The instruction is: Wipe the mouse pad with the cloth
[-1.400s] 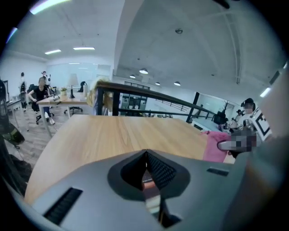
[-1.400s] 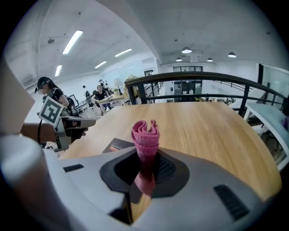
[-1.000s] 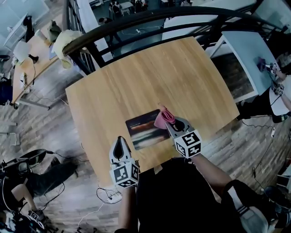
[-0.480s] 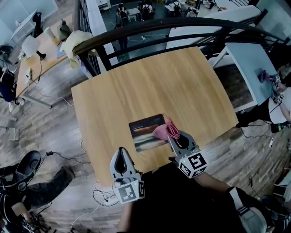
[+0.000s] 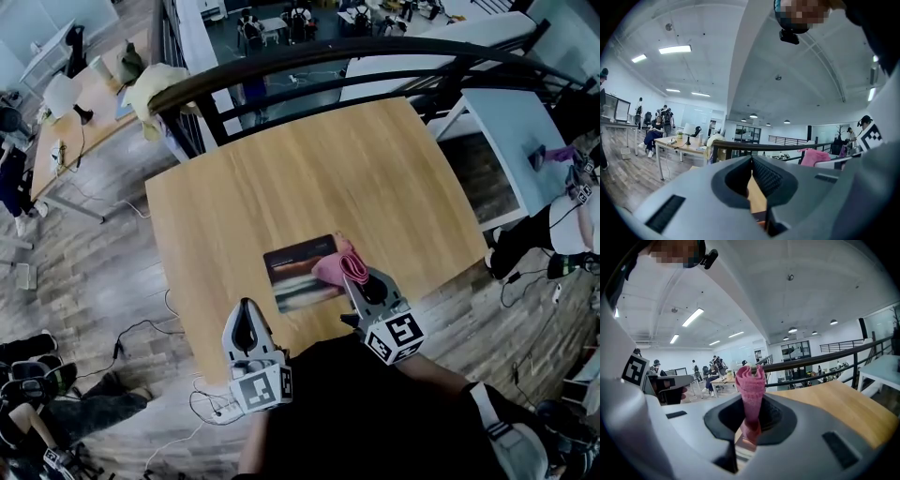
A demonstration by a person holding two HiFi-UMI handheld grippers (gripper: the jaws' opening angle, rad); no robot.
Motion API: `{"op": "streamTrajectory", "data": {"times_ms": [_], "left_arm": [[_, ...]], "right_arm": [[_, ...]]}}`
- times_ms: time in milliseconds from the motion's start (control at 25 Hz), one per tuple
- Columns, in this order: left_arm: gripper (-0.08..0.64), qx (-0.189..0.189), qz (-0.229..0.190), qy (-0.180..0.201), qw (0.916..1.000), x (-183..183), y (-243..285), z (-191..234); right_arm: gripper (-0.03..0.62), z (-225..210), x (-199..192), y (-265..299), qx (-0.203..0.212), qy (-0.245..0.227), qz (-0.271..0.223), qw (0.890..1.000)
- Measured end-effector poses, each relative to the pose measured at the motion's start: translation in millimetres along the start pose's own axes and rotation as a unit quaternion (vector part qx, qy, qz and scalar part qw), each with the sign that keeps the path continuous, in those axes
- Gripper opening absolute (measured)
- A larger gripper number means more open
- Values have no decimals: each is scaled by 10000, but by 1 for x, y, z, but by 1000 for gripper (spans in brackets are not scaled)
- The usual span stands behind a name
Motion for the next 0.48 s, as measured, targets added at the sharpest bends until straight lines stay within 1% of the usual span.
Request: {"op": "streamTrajectory", "data": {"times_ms": [160,480], "left_arm": [[23,-5,-4,-22,10000,0,4,-1],[23,20,-34,3,10000,3,8,1]], "right_arm": [[63,-3,4,2,-6,-5,-76,10000],[63,-2,4,9,49,36,-26,10000]]}}
Point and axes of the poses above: the fingertips, and each gripper's own axes: y forward along the fingers, z to its left, x out of its top, the point moved 2 cm from there along -y, backward along the fingers, and after that the axes turned 5 degrees about y, right-handed, at the moved point
